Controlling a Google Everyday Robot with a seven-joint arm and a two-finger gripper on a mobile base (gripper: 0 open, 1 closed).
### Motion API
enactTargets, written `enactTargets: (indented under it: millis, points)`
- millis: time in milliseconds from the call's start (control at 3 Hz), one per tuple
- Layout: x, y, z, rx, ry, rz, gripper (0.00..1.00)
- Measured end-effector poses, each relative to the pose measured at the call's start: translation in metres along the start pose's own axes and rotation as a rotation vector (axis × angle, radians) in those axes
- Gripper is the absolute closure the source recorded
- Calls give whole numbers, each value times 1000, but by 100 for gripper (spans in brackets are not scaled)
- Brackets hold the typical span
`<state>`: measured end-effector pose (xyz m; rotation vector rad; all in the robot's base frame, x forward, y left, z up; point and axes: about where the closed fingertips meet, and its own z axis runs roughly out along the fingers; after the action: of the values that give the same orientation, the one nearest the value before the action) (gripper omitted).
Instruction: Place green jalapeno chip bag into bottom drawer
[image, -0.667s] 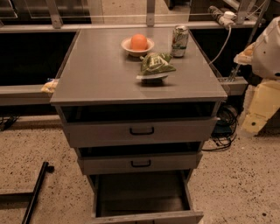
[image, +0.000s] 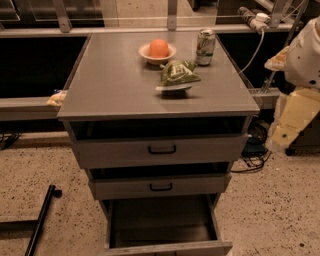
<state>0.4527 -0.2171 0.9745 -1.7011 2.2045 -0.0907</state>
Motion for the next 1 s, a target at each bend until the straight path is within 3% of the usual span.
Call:
enactTargets:
  millis: [667,1000]
  points:
    - [-42,-69,36,78,-220,-43,0]
    - [-66,-105,53,108,-321,-23,0]
